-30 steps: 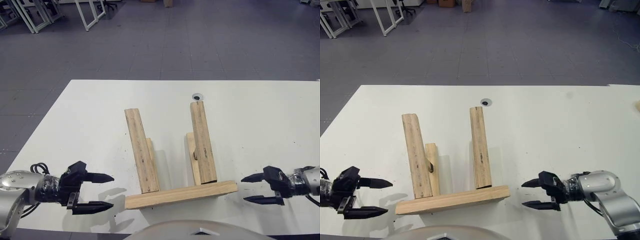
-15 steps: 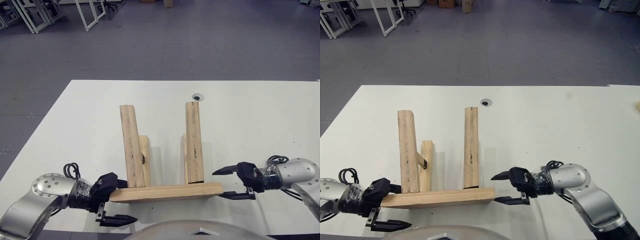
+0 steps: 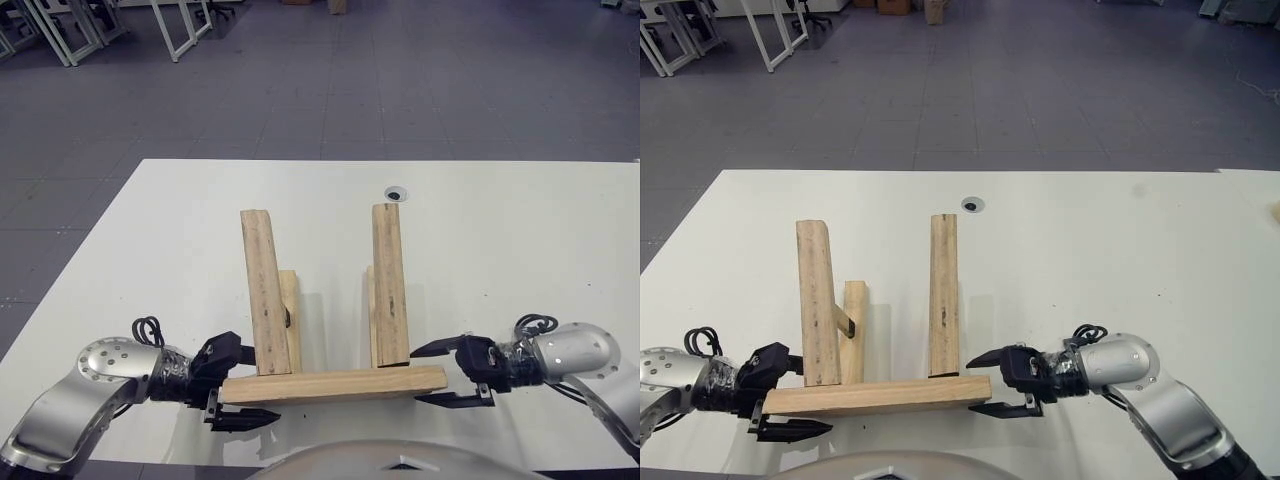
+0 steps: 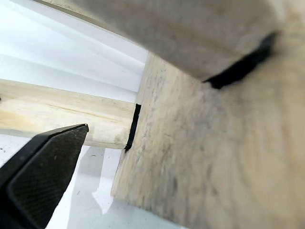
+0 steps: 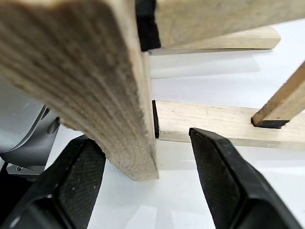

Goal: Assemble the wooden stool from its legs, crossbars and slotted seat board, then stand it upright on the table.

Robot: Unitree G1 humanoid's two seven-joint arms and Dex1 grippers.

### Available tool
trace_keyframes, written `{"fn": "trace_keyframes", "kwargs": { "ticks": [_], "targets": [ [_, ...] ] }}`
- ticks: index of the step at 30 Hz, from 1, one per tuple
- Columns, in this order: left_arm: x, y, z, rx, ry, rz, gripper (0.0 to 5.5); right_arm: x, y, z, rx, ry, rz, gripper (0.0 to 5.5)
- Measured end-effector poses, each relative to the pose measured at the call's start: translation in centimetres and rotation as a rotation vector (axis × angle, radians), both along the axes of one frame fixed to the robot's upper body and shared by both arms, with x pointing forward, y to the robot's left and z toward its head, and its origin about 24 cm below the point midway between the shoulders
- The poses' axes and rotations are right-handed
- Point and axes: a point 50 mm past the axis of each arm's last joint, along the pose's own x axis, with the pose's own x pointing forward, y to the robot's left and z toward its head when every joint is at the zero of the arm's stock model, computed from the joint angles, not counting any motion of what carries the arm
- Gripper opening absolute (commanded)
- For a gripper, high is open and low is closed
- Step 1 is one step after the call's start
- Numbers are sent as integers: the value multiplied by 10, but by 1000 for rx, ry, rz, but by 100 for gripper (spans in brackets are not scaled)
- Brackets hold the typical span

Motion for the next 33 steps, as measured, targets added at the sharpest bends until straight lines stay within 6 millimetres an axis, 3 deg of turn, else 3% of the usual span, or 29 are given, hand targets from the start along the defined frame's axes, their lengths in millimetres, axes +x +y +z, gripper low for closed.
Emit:
{"fn": "trace_keyframes", "kwargs": {
  "ticks": [8, 16, 19, 27, 33],
  "targets": [
    [16, -10, 8, -105, -42, 79, 366, -3, 6, -1, 16, 49, -18, 146],
    [22, -7, 15, -130, -63, 99, 227, 14, 6, 3, 49, 27, -103, 134],
    [28, -8, 22, -155, -80, 92, 221, 18, 4, 10, 89, 76, -148, 135],
    [54, -6, 68, -307, -104, 133, 221, 36, -4, 51, 248, 324, -259, 137],
    [73, 4, 96, -335, 165, 196, 221, 57, 0, 81, 287, 519, -286, 137]
  ]
}}
